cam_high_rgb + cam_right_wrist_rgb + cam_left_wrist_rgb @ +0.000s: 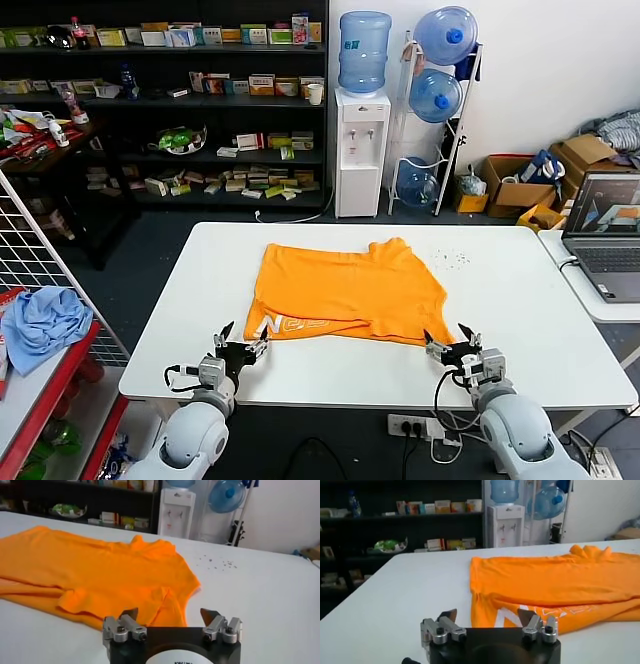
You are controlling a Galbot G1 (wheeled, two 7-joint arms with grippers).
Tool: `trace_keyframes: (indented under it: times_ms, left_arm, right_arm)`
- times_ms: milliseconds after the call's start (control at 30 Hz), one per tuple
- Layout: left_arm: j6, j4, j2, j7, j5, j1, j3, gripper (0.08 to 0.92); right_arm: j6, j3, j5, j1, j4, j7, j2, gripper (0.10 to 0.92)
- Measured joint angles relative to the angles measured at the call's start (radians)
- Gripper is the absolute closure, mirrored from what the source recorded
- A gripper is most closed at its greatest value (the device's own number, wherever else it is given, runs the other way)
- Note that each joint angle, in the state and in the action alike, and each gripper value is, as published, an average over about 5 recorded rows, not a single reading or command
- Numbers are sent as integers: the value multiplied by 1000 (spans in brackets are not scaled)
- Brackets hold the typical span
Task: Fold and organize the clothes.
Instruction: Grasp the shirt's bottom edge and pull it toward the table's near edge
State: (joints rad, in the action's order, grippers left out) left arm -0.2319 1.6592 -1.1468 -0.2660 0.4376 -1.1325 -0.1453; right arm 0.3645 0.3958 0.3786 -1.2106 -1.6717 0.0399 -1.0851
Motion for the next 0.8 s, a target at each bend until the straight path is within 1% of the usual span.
trace_keyframes:
  times_ms: [67, 167, 467, 733, 800]
  left_arm:
    - [-5, -10, 0, 1, 11, 6, 3, 183]
    - [-11, -26, 0, 3, 23, 15, 8, 235]
    - [-28, -59, 10, 18, 51, 32, 17, 492]
    - [-38, -40, 34, 21, 76, 13, 18, 726]
    - [-39, -30, 40, 19, 81, 6, 17, 787]
  right_arm:
    - [6, 1, 0, -2, 5, 0, -1, 294]
    - [16, 2, 1, -5, 10, 1, -1, 381]
    - [41, 7, 4, -22, 6, 16, 9, 640]
    - [58, 14, 12, -48, -24, 27, 31, 852]
    - [59, 18, 13, -56, -34, 31, 38, 885]
